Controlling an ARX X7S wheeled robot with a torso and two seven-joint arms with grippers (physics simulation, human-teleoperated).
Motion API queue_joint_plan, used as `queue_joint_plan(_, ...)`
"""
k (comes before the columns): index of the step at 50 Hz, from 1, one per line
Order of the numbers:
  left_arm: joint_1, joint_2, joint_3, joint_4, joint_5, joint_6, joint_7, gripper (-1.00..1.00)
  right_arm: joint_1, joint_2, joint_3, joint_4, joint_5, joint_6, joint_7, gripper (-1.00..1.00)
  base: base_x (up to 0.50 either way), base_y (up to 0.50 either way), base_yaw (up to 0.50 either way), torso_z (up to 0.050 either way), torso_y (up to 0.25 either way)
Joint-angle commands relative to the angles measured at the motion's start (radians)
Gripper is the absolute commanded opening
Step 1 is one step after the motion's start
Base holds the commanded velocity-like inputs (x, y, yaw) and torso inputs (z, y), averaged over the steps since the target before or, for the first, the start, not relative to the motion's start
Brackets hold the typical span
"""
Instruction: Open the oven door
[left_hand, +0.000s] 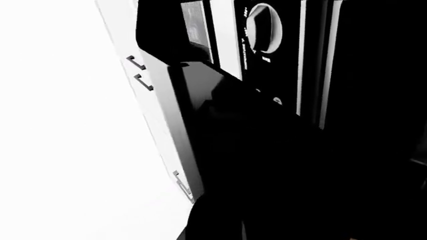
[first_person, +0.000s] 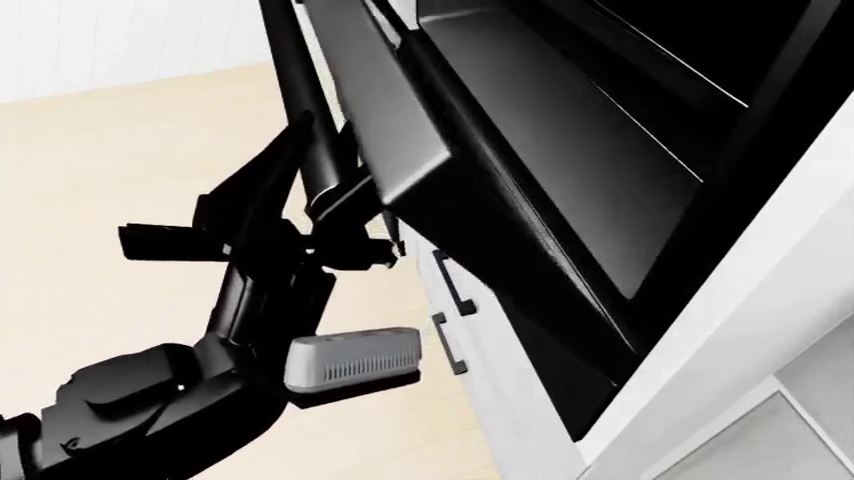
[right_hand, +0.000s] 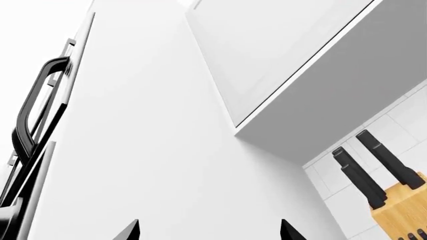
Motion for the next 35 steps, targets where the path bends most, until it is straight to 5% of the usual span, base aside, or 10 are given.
queue_joint_plan(1,0.061,-0.045,0.028,0.077,0.046,-0.059,0.008,-1.00,0.002,0.000,-0.001,0.001,0.000,0.001,0.000,1.00,0.00,0.00,0.00,0.000,0.000)
queue_joint_plan(30,0.197,-0.066,0.054,-0.115,0.034,0.031,-0.139,-1.00,-0.004,-0.003,-0.003,0.000,0.000,-0.012,0.000,1.00,0.00,0.00,0.00,-0.001,0.000)
queue_joint_plan(35,0.196,-0.063,0.104,-0.209,0.143,0.124,-0.202,-1.00,-0.008,-0.004,-0.004,-0.001,0.002,-0.016,0.001,1.00,0.00,0.00,0.00,0.000,0.000)
